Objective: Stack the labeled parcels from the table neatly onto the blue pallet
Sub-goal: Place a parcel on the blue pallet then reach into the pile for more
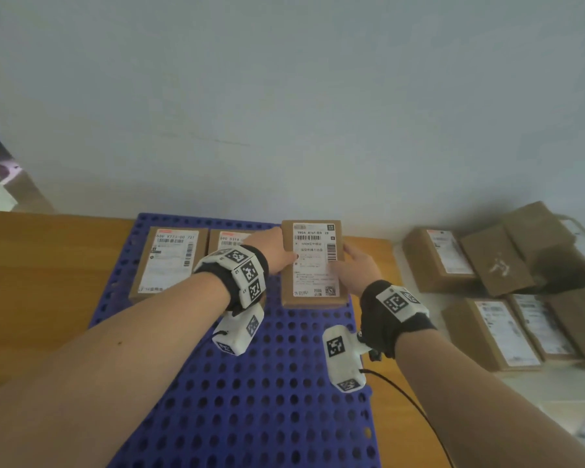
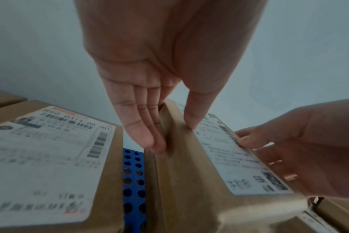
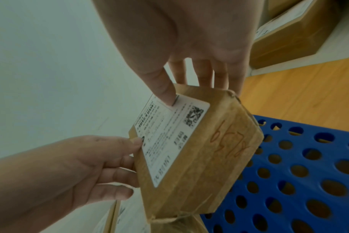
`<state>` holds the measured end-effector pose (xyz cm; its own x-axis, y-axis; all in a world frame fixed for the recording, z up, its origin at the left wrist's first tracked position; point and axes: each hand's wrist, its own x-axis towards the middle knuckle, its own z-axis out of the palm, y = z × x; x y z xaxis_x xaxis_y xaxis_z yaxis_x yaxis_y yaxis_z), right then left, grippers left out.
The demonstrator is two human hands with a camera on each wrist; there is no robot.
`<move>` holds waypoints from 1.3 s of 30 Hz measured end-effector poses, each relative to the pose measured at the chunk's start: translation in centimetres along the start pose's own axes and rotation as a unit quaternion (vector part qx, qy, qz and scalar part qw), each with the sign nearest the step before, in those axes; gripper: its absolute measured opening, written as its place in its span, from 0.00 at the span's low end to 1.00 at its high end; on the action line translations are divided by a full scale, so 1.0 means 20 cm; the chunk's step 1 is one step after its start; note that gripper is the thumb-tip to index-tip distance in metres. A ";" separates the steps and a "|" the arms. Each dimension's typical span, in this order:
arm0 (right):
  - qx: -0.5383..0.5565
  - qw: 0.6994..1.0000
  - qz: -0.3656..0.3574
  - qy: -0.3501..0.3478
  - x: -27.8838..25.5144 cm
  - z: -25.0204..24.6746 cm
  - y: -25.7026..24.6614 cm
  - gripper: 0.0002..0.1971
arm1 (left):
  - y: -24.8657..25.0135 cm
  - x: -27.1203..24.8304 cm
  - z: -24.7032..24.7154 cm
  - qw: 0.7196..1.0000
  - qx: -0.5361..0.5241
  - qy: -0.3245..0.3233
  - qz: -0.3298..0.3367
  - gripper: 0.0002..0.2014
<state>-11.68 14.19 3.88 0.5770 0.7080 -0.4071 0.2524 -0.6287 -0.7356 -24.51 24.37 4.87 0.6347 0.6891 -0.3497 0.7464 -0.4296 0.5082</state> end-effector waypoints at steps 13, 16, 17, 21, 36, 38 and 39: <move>-0.012 0.997 0.057 -0.057 0.21 0.08 0.09 0.29 | -0.06 0.12 0.11 0.996 0.079 -0.003 -0.038 0.13; -0.031 0.996 0.062 -0.064 0.24 0.10 0.10 0.27 | -0.13 0.16 0.11 0.995 0.081 0.034 -0.057 0.23; -0.043 0.995 0.061 -0.065 0.24 0.10 0.10 0.27 | -0.16 0.17 0.11 0.992 0.093 0.052 -0.063 0.27; -0.065 0.995 0.049 -0.065 0.27 0.11 0.08 0.27 | -0.28 0.17 0.08 0.980 0.120 0.099 -0.125 0.38; -0.105 0.992 0.039 -0.062 0.30 0.20 0.06 0.28 | -0.49 0.14 0.04 0.976 0.047 0.073 -0.198 0.49; -0.120 0.990 0.039 -0.059 0.30 0.20 0.06 0.28 | -0.54 0.13 0.01 0.969 0.039 0.098 -0.222 0.50; -0.125 0.990 0.040 -0.058 0.29 0.20 0.06 0.29 | -0.58 0.12 0.00 0.965 0.036 0.105 -0.236 0.51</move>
<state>-11.14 18.91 -1.51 0.5132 0.6758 -0.5290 0.4019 -0.7339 -0.5477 -31.68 31.02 -1.95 0.1719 0.9176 -0.3585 0.9595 -0.0736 0.2718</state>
